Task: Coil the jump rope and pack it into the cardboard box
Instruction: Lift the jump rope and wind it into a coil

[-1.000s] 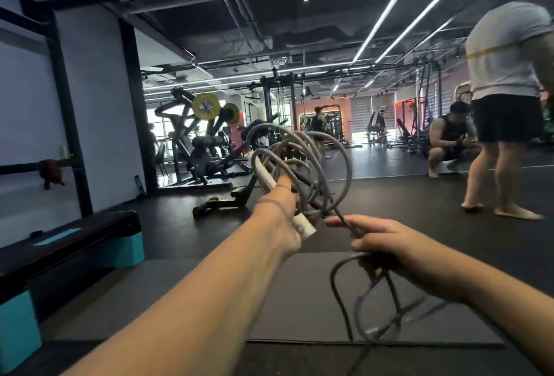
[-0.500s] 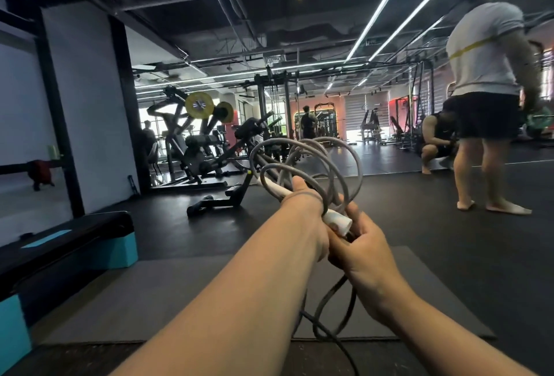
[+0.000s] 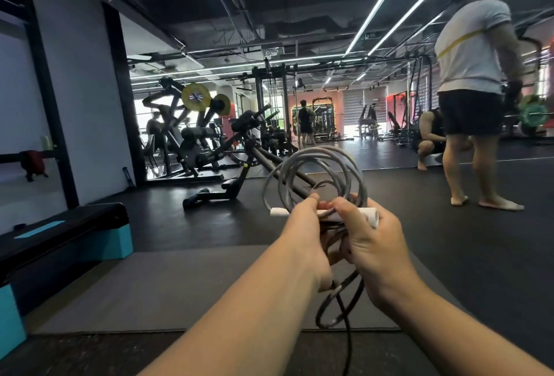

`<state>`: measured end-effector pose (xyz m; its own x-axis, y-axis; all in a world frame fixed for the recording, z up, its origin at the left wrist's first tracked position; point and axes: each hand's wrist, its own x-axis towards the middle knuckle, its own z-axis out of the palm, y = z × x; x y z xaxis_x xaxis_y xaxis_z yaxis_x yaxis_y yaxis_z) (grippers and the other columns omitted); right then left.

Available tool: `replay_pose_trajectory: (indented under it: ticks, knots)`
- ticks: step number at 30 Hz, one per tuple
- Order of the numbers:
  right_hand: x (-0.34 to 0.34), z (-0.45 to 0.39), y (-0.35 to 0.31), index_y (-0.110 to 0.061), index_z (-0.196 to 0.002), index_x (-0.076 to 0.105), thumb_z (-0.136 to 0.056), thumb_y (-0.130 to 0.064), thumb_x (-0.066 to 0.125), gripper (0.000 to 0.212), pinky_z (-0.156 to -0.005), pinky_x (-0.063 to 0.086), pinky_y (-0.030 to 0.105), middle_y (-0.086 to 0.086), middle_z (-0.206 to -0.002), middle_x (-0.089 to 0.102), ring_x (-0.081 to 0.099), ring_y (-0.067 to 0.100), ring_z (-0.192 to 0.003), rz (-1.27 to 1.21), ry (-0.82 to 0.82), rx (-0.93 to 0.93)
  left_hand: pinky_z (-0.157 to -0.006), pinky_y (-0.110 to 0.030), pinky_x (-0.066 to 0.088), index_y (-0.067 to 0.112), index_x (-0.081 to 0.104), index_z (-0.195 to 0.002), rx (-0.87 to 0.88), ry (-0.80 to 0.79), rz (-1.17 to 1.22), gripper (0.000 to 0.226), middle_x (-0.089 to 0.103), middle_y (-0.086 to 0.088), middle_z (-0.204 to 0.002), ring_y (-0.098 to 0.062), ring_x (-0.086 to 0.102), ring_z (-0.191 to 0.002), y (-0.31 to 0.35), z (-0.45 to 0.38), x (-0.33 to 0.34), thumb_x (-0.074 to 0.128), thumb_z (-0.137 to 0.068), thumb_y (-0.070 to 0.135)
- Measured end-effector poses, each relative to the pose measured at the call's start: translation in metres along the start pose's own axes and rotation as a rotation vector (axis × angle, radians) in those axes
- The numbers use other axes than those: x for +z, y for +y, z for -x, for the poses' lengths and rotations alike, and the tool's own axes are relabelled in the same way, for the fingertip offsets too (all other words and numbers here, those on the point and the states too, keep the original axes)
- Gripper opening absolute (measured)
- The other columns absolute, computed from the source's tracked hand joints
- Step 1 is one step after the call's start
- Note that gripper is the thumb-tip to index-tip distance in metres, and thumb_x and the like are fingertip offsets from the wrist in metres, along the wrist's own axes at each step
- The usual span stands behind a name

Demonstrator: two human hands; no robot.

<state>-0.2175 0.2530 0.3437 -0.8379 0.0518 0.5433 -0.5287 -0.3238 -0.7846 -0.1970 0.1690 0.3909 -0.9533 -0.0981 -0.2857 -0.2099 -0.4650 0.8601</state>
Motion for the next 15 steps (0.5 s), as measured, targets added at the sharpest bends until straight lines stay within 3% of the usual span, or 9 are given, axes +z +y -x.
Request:
replay_pose_trajectory:
  ticks: [2, 3, 4, 6, 8, 9, 10, 12, 15]
  knots:
    - [-0.006, -0.003, -0.011, -0.015, -0.067, 0.071, -0.096, -0.009, 0.061, 0.031, -0.038, 0.039, 0.018, 0.002, -0.056, 0.071, 0.053, 0.005, -0.039, 0.022, -0.082, 0.023, -0.08, -0.04, 0.053, 0.017, 0.069, -0.081, -0.005, 0.028, -0.001, 0.033, 0.07, -0.006, -0.092, -0.024, 0.07, -0.08, -0.005, 0.003, -0.014, 0.062, -0.089, 0.048]
    - [-0.01, -0.006, -0.017, -0.016, -0.064, 0.071, -0.097, -0.009, 0.059, 0.036, -0.036, 0.034, 0.02, 0.006, -0.061, 0.074, 0.047, 0.005, -0.035, 0.054, -0.13, 0.045, -0.09, -0.045, 0.048, 0.015, 0.069, -0.095, 0.044, 0.1, -0.009, 0.035, 0.067, -0.007, -0.104, -0.026, 0.068, -0.094, -0.006, 0.003, -0.022, 0.071, -0.08, 0.046]
    - [-0.014, -0.009, -0.023, -0.016, -0.066, 0.07, -0.098, -0.01, 0.057, 0.035, -0.037, 0.028, 0.021, 0.011, -0.068, 0.077, 0.041, 0.008, -0.033, 0.091, -0.185, 0.071, -0.096, -0.046, 0.045, 0.017, 0.062, -0.116, 0.151, 0.226, -0.072, 0.055, 0.062, -0.009, -0.117, -0.026, 0.064, -0.104, -0.007, 0.002, -0.032, 0.079, -0.07, 0.041]
    - [-0.024, -0.016, -0.03, -0.002, -0.077, 0.063, -0.098, -0.01, 0.055, 0.024, -0.041, 0.022, 0.023, 0.015, -0.073, 0.077, 0.04, 0.018, -0.037, 0.188, -0.313, 0.116, -0.103, -0.043, 0.04, 0.035, 0.027, -0.147, 0.58, 0.441, -0.403, 0.103, 0.044, -0.01, -0.148, -0.025, 0.053, -0.125, -0.008, 0.005, -0.047, 0.087, -0.064, 0.028]
    - [-0.03, -0.019, -0.034, 0.004, -0.078, 0.056, -0.098, -0.011, 0.056, 0.025, -0.042, 0.02, 0.026, 0.014, -0.068, 0.066, 0.039, 0.026, -0.049, 0.314, -0.438, 0.135, -0.114, -0.04, 0.029, 0.046, 0.017, -0.151, 1.111, 0.362, -0.932, 0.105, 0.026, 0.006, -0.161, -0.015, 0.031, -0.144, 0.002, 0.014, -0.053, 0.082, -0.073, 0.022]
    - [-0.03, -0.02, -0.036, 0.0, -0.076, 0.056, -0.097, -0.012, 0.058, 0.025, -0.043, 0.019, 0.028, 0.013, -0.067, 0.059, 0.036, 0.027, -0.052, 0.363, -0.491, 0.138, -0.117, -0.041, 0.028, 0.044, 0.025, -0.15, 1.301, 0.215, -1.168, 0.093, 0.031, 0.012, -0.159, -0.009, 0.031, -0.144, 0.011, 0.015, -0.054, 0.078, -0.077, 0.021]
    - [-0.03, -0.02, -0.038, -0.006, -0.074, 0.057, -0.096, -0.014, 0.06, 0.024, -0.043, 0.02, 0.029, 0.011, -0.066, 0.055, 0.034, 0.024, -0.052, 0.402, -0.534, 0.143, -0.116, -0.039, 0.034, 0.04, 0.039, -0.145, 1.372, 0.041, -1.338, 0.077, 0.044, 0.014, -0.15, -0.006, 0.039, -0.139, 0.02, 0.018, -0.052, 0.075, -0.081, 0.019]
    - [-0.03, -0.023, -0.043, -0.017, -0.072, 0.06, -0.095, -0.019, 0.065, 0.024, -0.045, 0.025, 0.029, 0.005, -0.062, 0.056, 0.038, 0.019, -0.05, 0.482, -0.586, 0.163, -0.101, -0.026, 0.046, 0.033, 0.055, -0.13, 1.23, -0.202, -1.516, 0.048, 0.062, 0.019, -0.124, 0.0, 0.056, -0.116, 0.031, 0.016, -0.048, 0.069, -0.088, 0.013]
    - [-0.03, -0.025, -0.048, -0.014, -0.073, 0.06, -0.094, -0.025, 0.068, 0.024, -0.043, 0.028, 0.025, 0.004, -0.061, 0.054, 0.038, 0.012, -0.046, 0.588, -0.674, 0.206, -0.085, -0.021, 0.047, 0.032, 0.047, -0.124, 0.971, -0.287, -1.637, 0.029, 0.063, 0.02, -0.109, -0.003, 0.059, -0.1, 0.035, 0.009, -0.049, 0.057, -0.099, 0.02]
